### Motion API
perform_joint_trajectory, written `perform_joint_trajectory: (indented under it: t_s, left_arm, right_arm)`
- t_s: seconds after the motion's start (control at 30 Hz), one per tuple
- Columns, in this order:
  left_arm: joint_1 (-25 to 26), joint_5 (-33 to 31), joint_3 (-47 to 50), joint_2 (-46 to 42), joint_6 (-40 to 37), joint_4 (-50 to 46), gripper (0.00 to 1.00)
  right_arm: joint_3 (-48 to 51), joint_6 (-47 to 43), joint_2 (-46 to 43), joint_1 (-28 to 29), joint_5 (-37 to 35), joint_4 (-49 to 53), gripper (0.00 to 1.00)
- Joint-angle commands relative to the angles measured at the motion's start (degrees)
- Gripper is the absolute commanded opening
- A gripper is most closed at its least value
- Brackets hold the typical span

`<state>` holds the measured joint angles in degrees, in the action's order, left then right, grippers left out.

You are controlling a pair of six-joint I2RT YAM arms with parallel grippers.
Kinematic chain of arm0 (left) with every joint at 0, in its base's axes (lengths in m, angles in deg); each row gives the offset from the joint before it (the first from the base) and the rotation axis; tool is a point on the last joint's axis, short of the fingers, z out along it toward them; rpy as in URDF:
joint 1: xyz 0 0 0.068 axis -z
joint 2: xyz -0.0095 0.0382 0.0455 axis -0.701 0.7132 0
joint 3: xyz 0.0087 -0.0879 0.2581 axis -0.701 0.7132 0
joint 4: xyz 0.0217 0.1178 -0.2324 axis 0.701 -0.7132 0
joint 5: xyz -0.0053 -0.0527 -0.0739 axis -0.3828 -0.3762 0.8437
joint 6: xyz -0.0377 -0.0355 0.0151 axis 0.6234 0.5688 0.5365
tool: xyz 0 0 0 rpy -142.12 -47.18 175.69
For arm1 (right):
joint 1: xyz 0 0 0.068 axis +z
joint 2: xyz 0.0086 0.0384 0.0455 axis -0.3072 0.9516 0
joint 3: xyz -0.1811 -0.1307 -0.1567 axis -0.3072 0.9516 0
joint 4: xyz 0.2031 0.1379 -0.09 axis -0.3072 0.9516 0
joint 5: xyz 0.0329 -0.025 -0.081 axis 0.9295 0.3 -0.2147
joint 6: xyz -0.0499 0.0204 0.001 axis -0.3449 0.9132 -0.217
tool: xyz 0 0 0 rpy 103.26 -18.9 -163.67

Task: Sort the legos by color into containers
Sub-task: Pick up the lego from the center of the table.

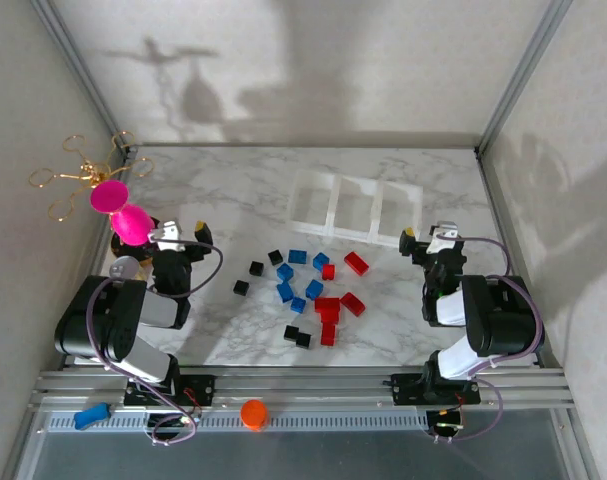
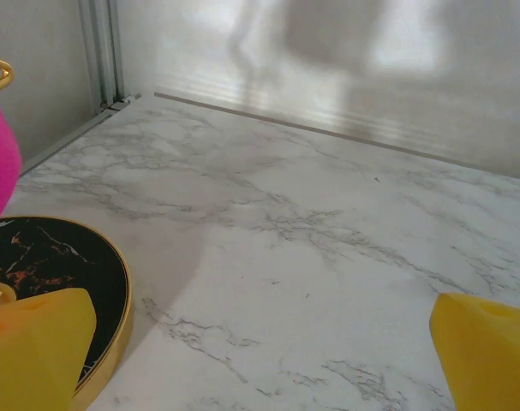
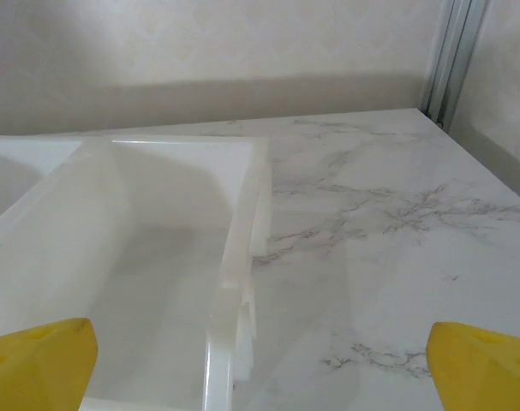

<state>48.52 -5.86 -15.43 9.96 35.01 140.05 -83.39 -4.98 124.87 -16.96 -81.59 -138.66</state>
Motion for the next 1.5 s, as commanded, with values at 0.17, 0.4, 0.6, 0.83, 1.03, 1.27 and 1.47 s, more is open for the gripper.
perform_joint_trajectory:
  t_s: [0.17, 0.4, 0.6, 0.83, 1.03, 1.27, 1.47]
  left_arm:
    - [-0.31, 1.06, -0.92, 0.15, -0.97, -0.29, 0.99]
    - [-0.32, 1.02, -0.93, 0.16, -0.94, -0.34, 0.99]
    - [-0.32, 1.06, -0.91, 0.22, -0.97, -0.31, 0.99]
    - [-0.32, 1.07, -0.91, 0.27, -0.96, -0.28, 0.99]
    - [-0.41, 1.16, -0.91, 0.21, -0.89, -0.27, 0.99]
    - [-0.32, 0.88, -0.7, 0.08, -1.02, -0.06, 0.99]
    - [2.23, -4.12, -4.31, -6.6, -1.68, -12.6, 0.99]
  right_arm:
    - [-0.52, -0.24, -0.14, 0.0, -0.1, -2.08, 0.99]
    - [-0.51, -0.28, -0.14, -0.04, -0.08, -2.08, 0.99]
    - [-0.5, -0.25, -0.14, -0.04, -0.11, -2.04, 0.99]
    - [-0.52, -0.2, -0.14, -0.06, -0.03, -2.08, 0.99]
    - [-0.6, -0.2, -0.14, -0.12, 0.11, -2.0, 0.99]
    - [-1.16, 0.27, -0.95, -0.04, -1.16, -0.29, 0.99]
    - [-5.29, 1.15, -6.34, -0.04, -2.42, 10.61, 0.99]
